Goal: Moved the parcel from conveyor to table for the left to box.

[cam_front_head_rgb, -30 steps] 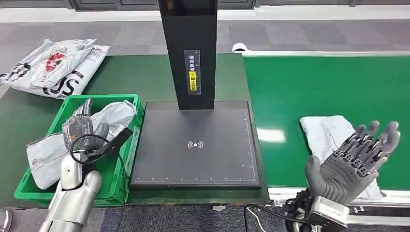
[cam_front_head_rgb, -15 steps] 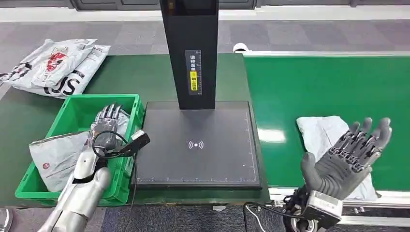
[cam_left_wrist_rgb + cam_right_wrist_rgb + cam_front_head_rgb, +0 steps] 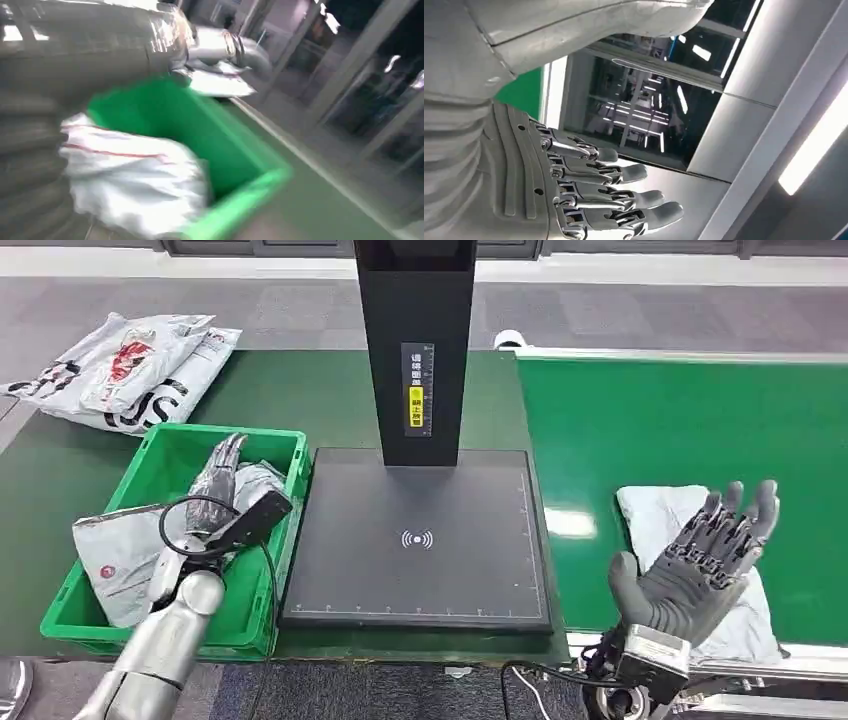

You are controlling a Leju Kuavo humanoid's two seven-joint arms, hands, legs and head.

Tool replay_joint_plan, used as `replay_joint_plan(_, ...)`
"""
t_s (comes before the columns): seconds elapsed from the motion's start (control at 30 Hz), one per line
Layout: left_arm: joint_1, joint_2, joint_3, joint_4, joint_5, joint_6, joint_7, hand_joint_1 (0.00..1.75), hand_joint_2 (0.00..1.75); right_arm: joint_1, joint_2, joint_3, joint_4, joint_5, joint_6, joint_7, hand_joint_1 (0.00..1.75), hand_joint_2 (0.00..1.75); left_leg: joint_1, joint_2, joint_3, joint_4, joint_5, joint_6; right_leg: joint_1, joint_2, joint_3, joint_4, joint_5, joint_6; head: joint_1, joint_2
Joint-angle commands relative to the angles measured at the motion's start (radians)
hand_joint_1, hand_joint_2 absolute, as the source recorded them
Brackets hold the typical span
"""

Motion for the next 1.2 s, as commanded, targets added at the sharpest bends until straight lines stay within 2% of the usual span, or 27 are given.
replay_joint_plan(0.03, 0.023, -0.014, -0.119, -0.267, 0.237, 0.088, -0.052, 0.00, 1.75, -0.016, -0.026, -0.056, 0.089, 0.001, 0.003, 0.013, 0.00, 1.75, 0.001, 0.003, 0.001, 0.000, -0.001, 0.001, 0.001, 0.002, 0.001, -0.002, 0.001, 0.001, 0.000, 0.000)
replay_joint_plan(0.13, 0.030, -0.013, -0.125, -0.274, 0.266, 0.122, -0.078, 0.00, 1.75, -0.024, -0.024, -0.056, 0.095, 0.006, 0.003, 0.021, 0.00, 1.75, 0.000, 0.013, 0.003, -0.001, -0.002, 0.002, 0.001, 0.012, -0.001, -0.002, 0.003, 0.002, 0.000, 0.000)
replay_joint_plan(0.37, 0.098, -0.046, -0.110, -0.358, 0.366, 0.229, -0.175, 0.00, 1.75, -0.030, -0.013, -0.079, 0.117, 0.006, 0.003, -0.001, 0.00, 1.75, 0.001, 0.014, 0.004, -0.002, -0.002, 0.000, 0.004, 0.014, -0.001, -0.002, 0.003, 0.003, 0.000, 0.000)
replay_joint_plan(0.57, 0.107, -0.050, -0.133, -0.387, 0.416, 0.231, -0.211, 0.00, 1.75, -0.063, -0.004, -0.115, 0.179, 0.068, 0.003, 0.028, 0.00, 1.75, 0.002, 0.015, 0.004, -0.002, -0.001, 0.000, 0.004, 0.015, -0.001, -0.003, 0.003, 0.003, 0.000, 0.000)
replay_joint_plan(0.63, 0.119, -0.056, -0.149, -0.392, 0.443, 0.198, -0.204, 0.00, 1.75, -0.072, -0.017, -0.120, 0.214, 0.119, 0.003, 0.080, 0.00, 1.75, 0.002, 0.015, 0.005, -0.003, -0.001, 0.000, 0.004, 0.014, 0.000, -0.004, 0.004, 0.003, 0.000, 0.000)
replay_joint_plan(0.9, 0.121, -0.059, -0.152, -0.391, 0.442, 0.199, -0.204, 0.00, 1.75, -0.073, -0.018, -0.123, 0.219, 0.117, 0.003, 0.078, 0.00, 1.75, 0.002, 0.016, 0.009, -0.007, 0.001, 0.001, 0.004, 0.014, 0.004, -0.009, 0.006, 0.003, 0.000, 0.000)
replay_joint_plan(0.97, 0.127, -0.057, -0.161, -0.395, 0.463, 0.162, -0.201, 0.00, 1.75, -0.079, -0.013, -0.156, 0.254, 0.227, 0.003, 0.143, 0.00, 1.75, 0.002, 0.016, 0.010, -0.009, 0.001, 0.001, 0.004, 0.014, 0.005, -0.010, 0.007, 0.003, 0.000, 0.000)
replay_joint_plan(1.0, 0.142, -0.062, -0.164, -0.404, 0.459, 0.162, -0.203, 0.00, 1.75, -0.091, -0.028, -0.148, 0.298, 0.290, 0.003, 0.233, 0.00, 1.75, 0.002, 0.016, 0.006, -0.005, 0.000, 0.000, 0.004, 0.014, 0.002, -0.005, 0.005, 0.003, 0.000, 0.000)
replay_joint_plan(1.03, 0.190, -0.107, -0.234, -0.356, 0.490, 0.134, -0.205, 0.00, 1.75, -0.210, -0.027, -0.419, 0.592, 0.808, 0.003, 0.520, 0.00, 1.75, 0.002, 0.015, 0.005, -0.003, -0.001, 0.000, 0.003, 0.014, 0.000, -0.003, 0.004, 0.003, 0.000, 0.000)
replay_joint_plan(1.1, 0.190, -0.110, -0.238, -0.350, 0.495, 0.136, -0.209, 0.00, 1.75, -0.223, -0.024, -0.459, 0.602, 0.867, 0.003, 0.539, 0.00, 1.75, 0.002, 0.017, 0.007, -0.003, -0.002, 0.000, 0.003, 0.016, 0.002, -0.005, 0.004, 0.003, 0.000, 0.000)
replay_joint_plan(1.13, 0.191, -0.114, -0.239, -0.348, 0.501, 0.139, -0.211, 0.00, 1.75, -0.240, -0.027, -0.516, 0.602, 0.961, 0.003, 0.581, 0.00, 1.75, 0.002, 0.013, 0.009, -0.006, 0.001, 0.001, 0.002, 0.011, 0.005, -0.008, 0.005, 0.003, 0.000, 0.000)
replay_joint_plan(1.2, 0.193, -0.118, -0.235, -0.355, 0.506, 0.138, -0.211, 0.00, 1.75, -0.251, -0.043, -0.549, 0.626, 0.978, 0.003, 0.609, 0.00, 1.75, 0.001, 0.015, 0.007, -0.004, -0.001, 0.001, 0.001, 0.014, 0.001, -0.004, 0.004, 0.003, 0.000, 0.000)
